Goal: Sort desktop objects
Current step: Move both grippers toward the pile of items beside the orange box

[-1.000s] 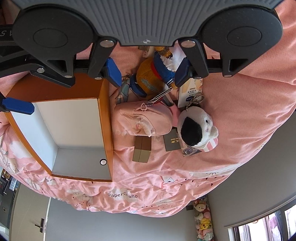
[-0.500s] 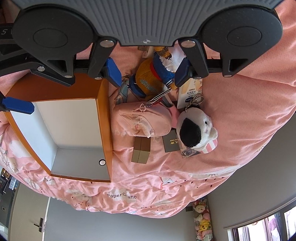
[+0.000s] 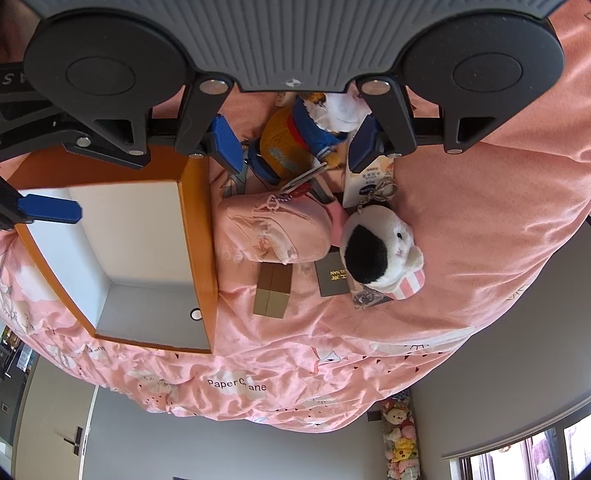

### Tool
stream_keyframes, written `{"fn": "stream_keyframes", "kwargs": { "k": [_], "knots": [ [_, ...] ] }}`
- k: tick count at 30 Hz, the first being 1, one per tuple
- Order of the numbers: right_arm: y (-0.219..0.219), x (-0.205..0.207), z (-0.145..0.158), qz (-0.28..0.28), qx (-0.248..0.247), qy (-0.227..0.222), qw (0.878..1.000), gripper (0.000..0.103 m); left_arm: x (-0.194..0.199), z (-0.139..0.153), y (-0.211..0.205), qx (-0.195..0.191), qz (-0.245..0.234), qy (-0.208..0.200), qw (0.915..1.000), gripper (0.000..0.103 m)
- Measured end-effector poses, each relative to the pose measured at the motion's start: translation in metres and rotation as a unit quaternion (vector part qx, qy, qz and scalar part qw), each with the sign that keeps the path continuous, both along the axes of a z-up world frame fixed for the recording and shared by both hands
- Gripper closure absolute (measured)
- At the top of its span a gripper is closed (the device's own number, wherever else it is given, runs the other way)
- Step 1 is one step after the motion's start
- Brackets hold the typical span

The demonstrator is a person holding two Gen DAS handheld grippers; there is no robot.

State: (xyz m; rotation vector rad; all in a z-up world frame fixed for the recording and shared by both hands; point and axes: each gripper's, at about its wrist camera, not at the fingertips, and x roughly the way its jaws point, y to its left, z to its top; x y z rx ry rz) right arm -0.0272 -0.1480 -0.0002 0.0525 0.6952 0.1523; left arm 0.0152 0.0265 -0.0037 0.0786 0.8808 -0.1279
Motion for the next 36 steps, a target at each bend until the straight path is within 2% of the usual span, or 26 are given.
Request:
{"fn": "stream_keyframes", "kwargs": {
  "k": [2, 6, 8, 11, 18, 19, 25, 36],
  "knots": [
    [0.002, 0.008, 0.002, 0.017, -0.011, 0.004, 1.000, 0.017, 0.005, 0.002, 0.007, -0.009, 0.003, 0.004, 0.9999, 0.029],
    [0.008, 0.025, 0.009, 0.057, -0.025, 0.011, 0.998, 0.026, 0.013, 0.007, 0.020, -0.018, 0.010, 0.007, 0.9998, 0.032],
    [0.012, 0.034, 0.011, 0.075, -0.034, 0.016, 0.996, 0.038, 0.018, 0.010, 0.028, -0.026, 0.017, 0.008, 0.9995, 0.033],
    [0.022, 0.047, 0.014, 0.104, -0.053, 0.020, 0.993, 0.044, 0.026, 0.012, 0.038, -0.035, 0.029, 0.013, 0.9989, 0.035],
    [0.041, 0.081, 0.010, 0.159, -0.079, 0.036, 0.983, 0.051, 0.046, 0.015, 0.058, -0.051, 0.060, 0.021, 0.9967, 0.035],
    [0.042, 0.085, 0.009, 0.163, -0.078, 0.040, 0.983, 0.055, 0.049, 0.015, 0.060, -0.055, 0.063, 0.022, 0.9962, 0.035],
    [0.052, 0.112, 0.004, 0.188, -0.059, 0.061, 0.978, 0.057, 0.066, 0.015, 0.070, -0.068, 0.082, 0.032, 0.9938, 0.035],
    [0.064, 0.148, -0.006, 0.221, -0.055, 0.103, 0.968, 0.057, 0.085, 0.010, 0.071, -0.077, 0.063, 0.064, 0.9929, 0.034]
  ]
}}
